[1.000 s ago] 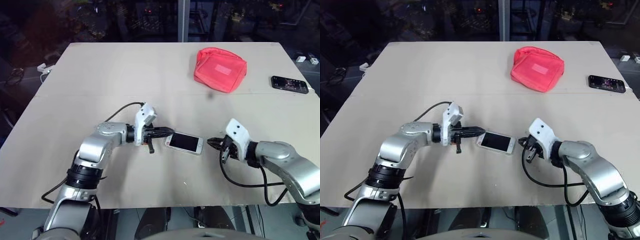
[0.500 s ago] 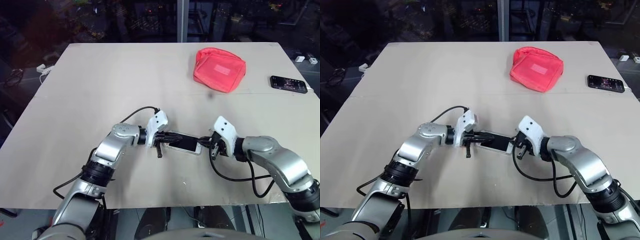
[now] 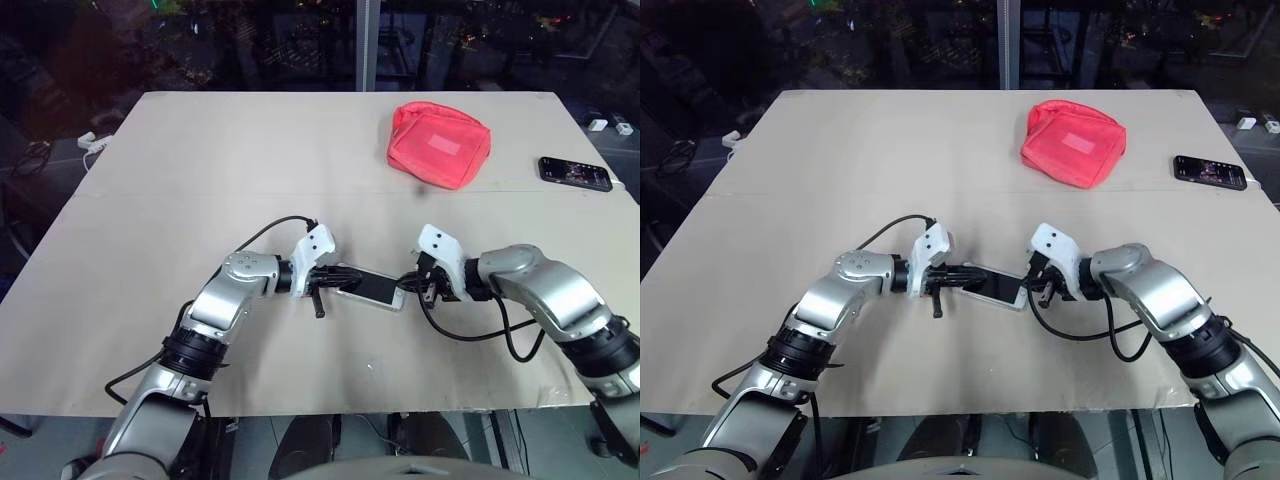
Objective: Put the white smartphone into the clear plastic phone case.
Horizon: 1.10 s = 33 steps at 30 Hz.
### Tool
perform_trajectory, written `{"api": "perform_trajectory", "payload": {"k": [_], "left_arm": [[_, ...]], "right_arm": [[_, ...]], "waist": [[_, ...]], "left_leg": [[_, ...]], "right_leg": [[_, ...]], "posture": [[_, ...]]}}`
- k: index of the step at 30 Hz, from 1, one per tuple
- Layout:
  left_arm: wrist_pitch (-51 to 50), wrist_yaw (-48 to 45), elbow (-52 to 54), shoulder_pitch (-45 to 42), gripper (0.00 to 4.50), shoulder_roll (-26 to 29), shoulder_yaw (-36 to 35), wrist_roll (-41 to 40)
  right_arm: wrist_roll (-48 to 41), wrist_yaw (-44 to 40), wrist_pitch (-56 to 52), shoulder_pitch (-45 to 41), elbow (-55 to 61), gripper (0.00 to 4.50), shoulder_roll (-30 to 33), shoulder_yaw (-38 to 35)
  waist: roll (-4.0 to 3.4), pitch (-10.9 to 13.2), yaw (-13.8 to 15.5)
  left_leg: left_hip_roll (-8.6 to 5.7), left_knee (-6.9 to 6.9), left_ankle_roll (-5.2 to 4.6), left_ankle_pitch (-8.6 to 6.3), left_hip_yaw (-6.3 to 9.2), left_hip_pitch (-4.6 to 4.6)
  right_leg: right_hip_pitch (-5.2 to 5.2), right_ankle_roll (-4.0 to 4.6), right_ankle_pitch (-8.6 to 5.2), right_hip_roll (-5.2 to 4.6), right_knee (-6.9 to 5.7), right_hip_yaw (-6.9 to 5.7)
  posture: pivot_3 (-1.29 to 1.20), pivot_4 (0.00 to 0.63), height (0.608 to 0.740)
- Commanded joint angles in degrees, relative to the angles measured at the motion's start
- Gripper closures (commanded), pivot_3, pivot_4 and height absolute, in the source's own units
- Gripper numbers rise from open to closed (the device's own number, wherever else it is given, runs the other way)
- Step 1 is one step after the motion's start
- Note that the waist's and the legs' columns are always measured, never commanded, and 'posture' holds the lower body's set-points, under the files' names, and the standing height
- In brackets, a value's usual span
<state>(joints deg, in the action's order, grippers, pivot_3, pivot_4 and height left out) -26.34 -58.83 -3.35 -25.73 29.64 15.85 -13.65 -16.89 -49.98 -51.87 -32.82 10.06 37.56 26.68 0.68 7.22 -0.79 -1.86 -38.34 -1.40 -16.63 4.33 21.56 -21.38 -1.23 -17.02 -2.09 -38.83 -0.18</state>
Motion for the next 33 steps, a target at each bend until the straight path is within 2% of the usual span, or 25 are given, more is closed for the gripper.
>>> {"api": "perform_trajectory", "payload": {"k": [1, 3, 4, 7, 9, 11, 13, 20, 25, 33], "left_arm": [[-1.09, 0.45, 1.37, 1.41, 4.46, -0.22, 1.27, 0.98], [-1.36, 0.63, 1.71, 1.61, 4.46, -0.31, 1.32, 1.10], [-1.82, 0.72, 1.91, 1.76, 4.46, -0.38, 1.23, 0.97], [-2.25, 0.87, 2.19, 1.93, 4.46, -0.49, 1.14, 1.02], [-2.23, 0.92, 1.90, 1.80, 4.46, -0.58, 0.94, 1.00], [-2.30, 0.84, 1.54, 1.61, 4.46, -0.54, 0.66, 0.89], [-2.50, 0.48, 1.75, 1.53, 4.46, -0.17, 0.49, 0.80], [-2.94, 0.15, 2.55, 1.75, 4.46, 0.40, 0.50, 0.82], [-3.13, 0.43, 2.74, 1.81, 4.46, 0.42, 0.40, 0.73], [-3.24, 1.04, 3.94, 2.87, 4.46, 0.22, 0.91, 0.95]], "right_arm": [[5.03, 0.64, 0.52, 4.33, -9.34, 4.50, -1.87, 6.93], [5.02, 1.68, 3.21, 4.88, -7.56, 4.50, -2.46, 3.20], [2.94, 1.66, 3.63, 5.54, -3.78, 4.50, -2.22, -0.95], [-1.44, 0.46, 3.93, 7.30, 4.02, 4.50, -1.44, -8.46], [-7.71, -1.96, -0.52, 9.75, 11.72, 4.50, 0.45, -13.03], [-9.51, -2.00, -2.40, 11.35, 15.23, 4.50, 1.42, -13.99], [-6.79, -0.97, -0.81, 12.68, 14.54, 4.50, 2.01, -10.70], [-1.99, -0.88, 0.42, 11.60, 12.13, 4.50, 2.96, -4.24], [0.06, -0.70, -0.86, 8.37, 8.86, 4.50, 1.07, -0.84], [8.28, -2.06, 0.50, 5.75, 4.96, 4.50, 2.38, 11.25]], "waist": [[0.14, -0.30, -0.14], [0.14, -0.36, -0.15], [0.14, -0.36, -0.07], [-0.06, -0.18, 0.19], [-0.22, -0.05, 0.29], [-0.35, 0.02, 0.34], [-0.35, 0.02, 0.08], [-0.38, 0.06, -0.10], [-0.37, 0.07, -0.34], [-0.28, -0.01, -0.08]], "left_leg": [[0.01, 0.03, -0.01, -0.01, 0.00, -0.13], [0.03, 0.18, -0.04, -0.04, 0.00, -0.86], [0.04, 0.21, -0.08, -0.06, 0.00, -0.99], [0.04, 0.18, -0.09, -0.07, 0.01, -0.81], [0.02, 0.16, -0.08, -0.07, 0.01, -0.57], [0.02, 0.15, -0.08, -0.06, 0.04, -0.24], [0.02, 0.00, 0.04, 0.02, 0.04, 0.41], [0.02, 0.03, -0.06, -0.04, 0.02, 0.31], [0.03, 0.03, -0.05, -0.04, 0.02, 0.28], [0.03, 0.03, -0.05, -0.04, 0.02, 0.19]], "right_leg": [[0.12, 0.00, 0.00, 0.00, 0.03, 0.00], [0.78, 0.02, -0.03, 0.00, 0.20, 0.03], [0.93, 0.01, -0.04, -0.01, 0.25, 0.03], [0.78, 0.00, -0.03, -0.03, 0.25, 0.01], [0.63, 0.00, -0.01, -0.05, 0.25, 0.01], [0.32, 0.00, -0.01, -0.06, 0.27, -0.01], [-0.31, 0.00, 0.00, -0.04, 0.08, 0.00], [-0.27, 0.01, -0.01, -0.03, 0.06, 0.01], [-0.27, 0.01, -0.01, 0.00, 0.04, 0.02], [-0.19, 0.01, -0.01, -0.01, 0.05, 0.03]], "posture": [[0.00, 0.150, 0.740], [0.00, 0.150, 0.740], [0.00, 0.150, 0.740], [0.00, 0.150, 0.740], [0.00, 0.150, 0.740], [0.00, 0.150, 0.740], [0.00, 0.150, 0.740], [0.00, 0.150, 0.740], [0.00, 0.150, 0.740], [0.00, 0.150, 0.740]]}}
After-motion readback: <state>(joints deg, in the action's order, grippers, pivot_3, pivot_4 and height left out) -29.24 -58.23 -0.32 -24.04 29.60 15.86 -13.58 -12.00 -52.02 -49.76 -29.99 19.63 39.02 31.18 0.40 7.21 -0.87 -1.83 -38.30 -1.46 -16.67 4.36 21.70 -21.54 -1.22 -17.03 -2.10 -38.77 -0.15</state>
